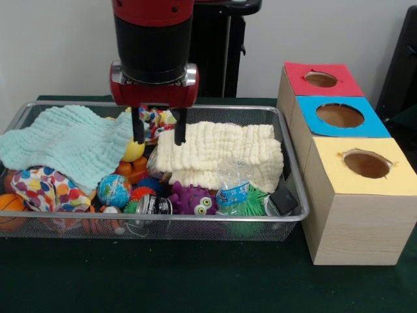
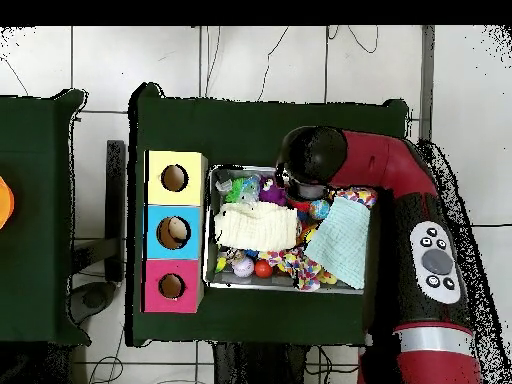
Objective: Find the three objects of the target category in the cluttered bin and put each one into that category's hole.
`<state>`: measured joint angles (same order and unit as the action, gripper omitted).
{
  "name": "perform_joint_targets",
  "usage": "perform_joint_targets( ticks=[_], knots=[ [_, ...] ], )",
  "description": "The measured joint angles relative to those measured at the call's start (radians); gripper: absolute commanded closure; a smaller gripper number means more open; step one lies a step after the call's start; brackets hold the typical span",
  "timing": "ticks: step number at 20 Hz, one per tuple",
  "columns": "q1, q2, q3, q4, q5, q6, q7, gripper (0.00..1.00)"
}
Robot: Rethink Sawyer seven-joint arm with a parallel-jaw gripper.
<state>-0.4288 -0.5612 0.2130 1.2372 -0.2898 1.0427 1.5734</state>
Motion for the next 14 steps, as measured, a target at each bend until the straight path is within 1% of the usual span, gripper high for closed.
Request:
perform_joint_targets(
  ticks=[2,4,7,8,14],
  knots=[
    [0.009,0.000,-0.001,-0.006,0.004,0.002,0.000,0.00],
    [0.041,0.000,-0.008,-0.023,0.016,0.003,0.000,0.00],
    [0.063,0.000,-0.012,-0.033,0.023,0.003,0.000,0.00],
    [0.084,0.000,-0.017,-0.041,0.029,0.003,0.000,0.00],
    [0.133,0.010,-0.032,-0.076,0.050,0.003,0.000,0.00]
  ],
)
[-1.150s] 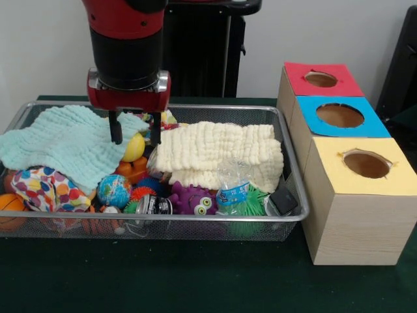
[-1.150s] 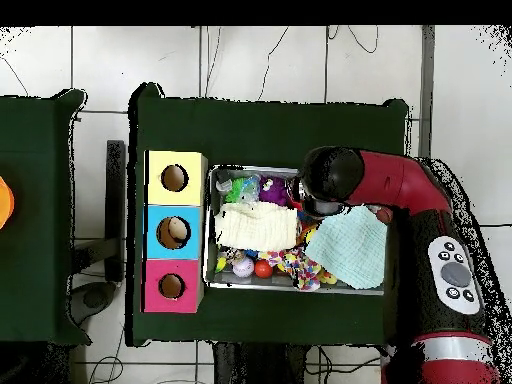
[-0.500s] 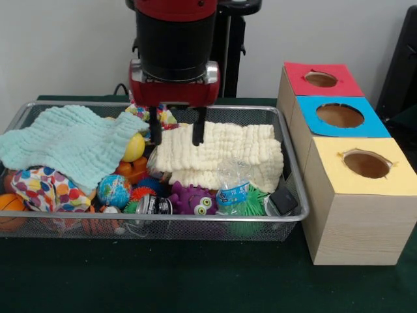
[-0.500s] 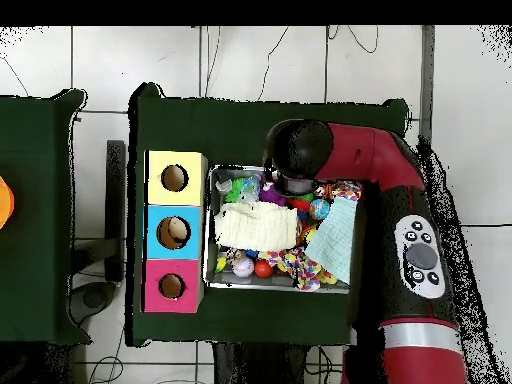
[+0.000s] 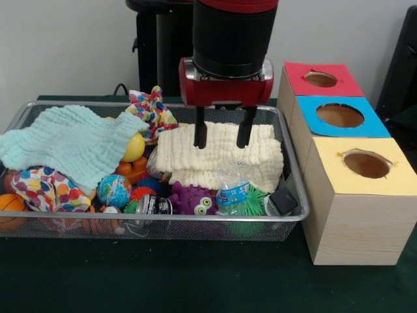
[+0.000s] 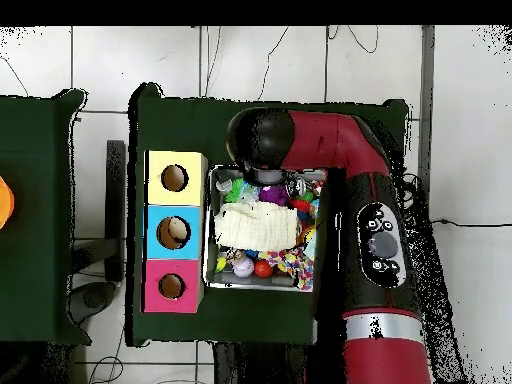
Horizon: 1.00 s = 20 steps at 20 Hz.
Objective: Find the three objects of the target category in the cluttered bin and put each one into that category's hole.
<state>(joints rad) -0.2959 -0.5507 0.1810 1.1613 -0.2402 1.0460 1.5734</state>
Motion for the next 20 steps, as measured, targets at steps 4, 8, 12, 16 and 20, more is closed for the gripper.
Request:
perform_joint_targets(
  ticks=[4,8,12,16,20],
  knots=[
    [0.012,0.013,-0.009,-0.027,0.013,0.000,0.000,0.00],
    [0.014,0.034,-0.020,-0.053,0.024,0.000,0.000,0.00],
    [0.014,0.047,-0.026,-0.063,0.026,0.000,0.000,0.00],
    [0.014,0.066,-0.040,-0.075,0.026,0.000,0.000,0.00],
    [0.014,0.077,-0.047,-0.080,0.026,0.000,0.000,0.00]
  ],
)
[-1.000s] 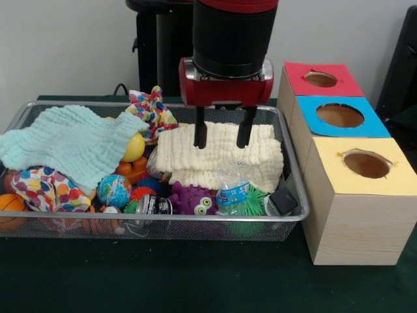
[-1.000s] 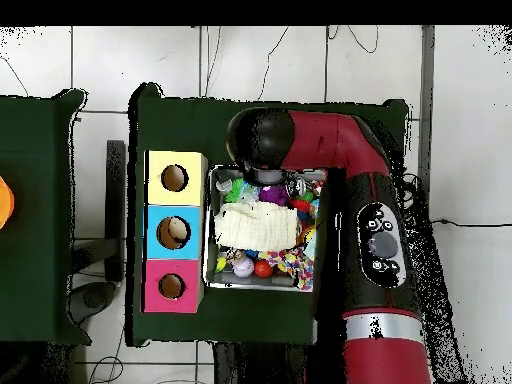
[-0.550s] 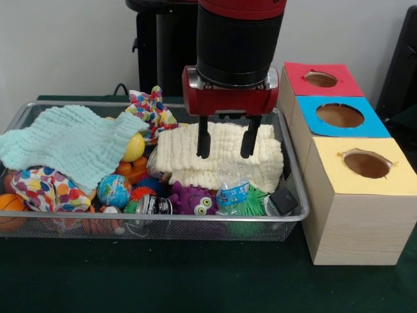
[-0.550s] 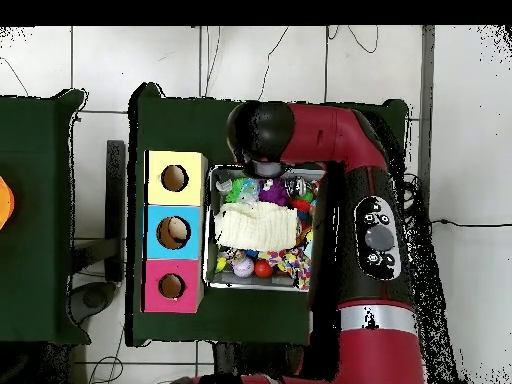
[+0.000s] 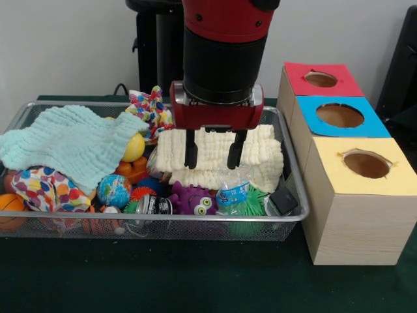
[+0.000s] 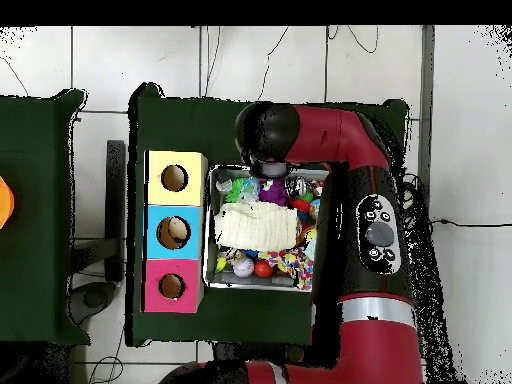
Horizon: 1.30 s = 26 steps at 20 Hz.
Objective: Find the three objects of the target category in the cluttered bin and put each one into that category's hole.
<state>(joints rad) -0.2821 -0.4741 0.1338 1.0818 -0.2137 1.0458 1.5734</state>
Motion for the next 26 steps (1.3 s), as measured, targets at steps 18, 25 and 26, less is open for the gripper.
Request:
perform_joint_targets(
  ticks=[18,25,26],
  knots=[
    [0.004,0.012,-0.027,0.000,0.031,0.000,0.000,0.00],
    [0.021,0.013,-0.033,0.000,0.042,0.000,0.000,0.00],
    [0.025,0.014,-0.033,0.000,0.045,0.000,0.000,0.00]
  ],
)
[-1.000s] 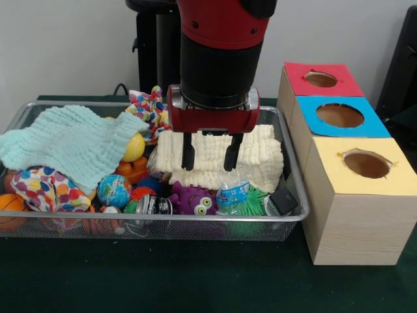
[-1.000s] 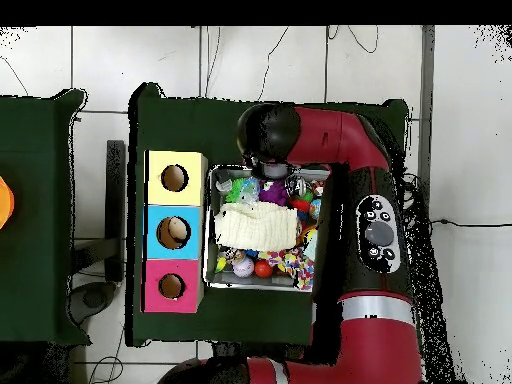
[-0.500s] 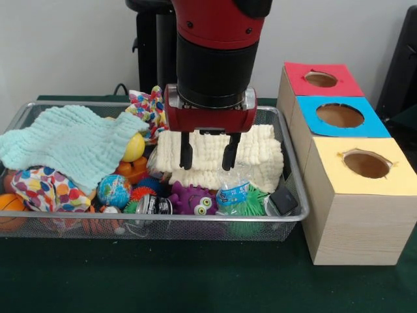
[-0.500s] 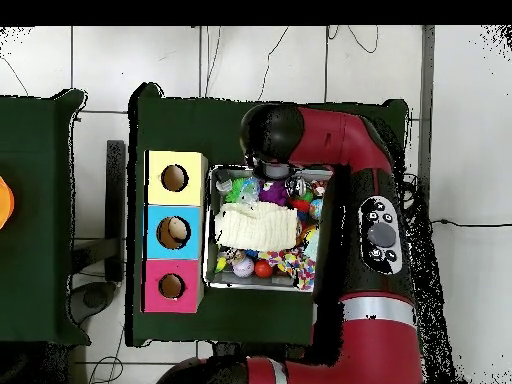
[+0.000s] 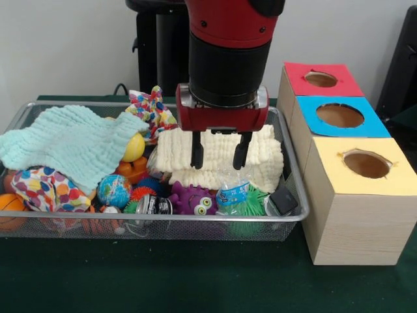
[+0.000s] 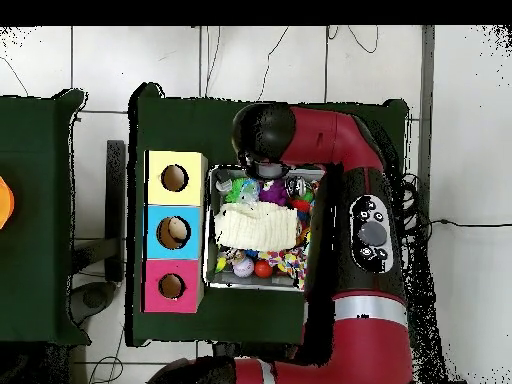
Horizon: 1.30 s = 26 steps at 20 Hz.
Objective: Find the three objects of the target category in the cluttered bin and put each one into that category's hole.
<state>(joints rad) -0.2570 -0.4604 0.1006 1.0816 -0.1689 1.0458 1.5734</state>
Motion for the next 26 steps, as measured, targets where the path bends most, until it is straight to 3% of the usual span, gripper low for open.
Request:
perform_joint_targets(
  ticks=[26],
  knots=[
    [0.047,0.086,-0.007,-0.001,0.036,-0.056,0.000,0.00]
  ],
)
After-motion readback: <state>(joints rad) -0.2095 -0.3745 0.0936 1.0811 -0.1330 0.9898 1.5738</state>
